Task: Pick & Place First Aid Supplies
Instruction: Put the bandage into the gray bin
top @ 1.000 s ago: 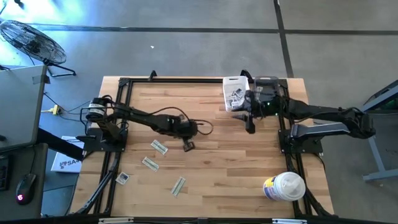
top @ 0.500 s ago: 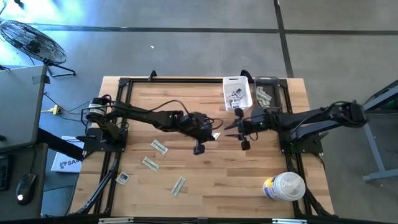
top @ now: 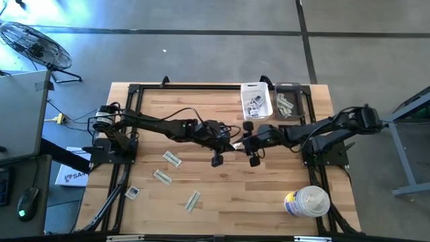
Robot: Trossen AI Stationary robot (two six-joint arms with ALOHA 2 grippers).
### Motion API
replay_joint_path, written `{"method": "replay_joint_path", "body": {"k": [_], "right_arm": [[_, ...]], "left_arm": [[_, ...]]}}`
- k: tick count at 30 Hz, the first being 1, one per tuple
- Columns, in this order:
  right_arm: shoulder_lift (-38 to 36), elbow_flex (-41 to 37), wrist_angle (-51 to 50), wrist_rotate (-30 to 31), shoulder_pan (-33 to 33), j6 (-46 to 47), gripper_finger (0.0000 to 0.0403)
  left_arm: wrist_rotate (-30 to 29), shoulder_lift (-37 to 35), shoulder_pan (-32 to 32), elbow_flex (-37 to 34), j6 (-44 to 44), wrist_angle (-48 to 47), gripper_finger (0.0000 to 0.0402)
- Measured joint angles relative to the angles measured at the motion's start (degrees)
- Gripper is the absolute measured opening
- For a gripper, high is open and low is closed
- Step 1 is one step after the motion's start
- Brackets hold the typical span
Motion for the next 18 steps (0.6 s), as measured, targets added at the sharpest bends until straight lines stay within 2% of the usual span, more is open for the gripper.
{"method": "replay_joint_path", "body": {"k": [5,10,18], "right_arm": [[0.0,0.0,-0.3,0.5,0.0,2.1,0.009],[0.0,0.0,-0.9,0.6,0.0,3.3,0.0013],[0.0,0.0,-1.6,3.1,0.0,3.5,0.0003]], "left_arm": [[-0.2,0.0,0.0,0.0,0.0,-0.5,0.0001],[-0.4,0.0,0.0,0.0,1.1,-0.5,0.0001],[-3.0,-0.1,0.0,0.0,1.5,-2.9,0.0006]]}}
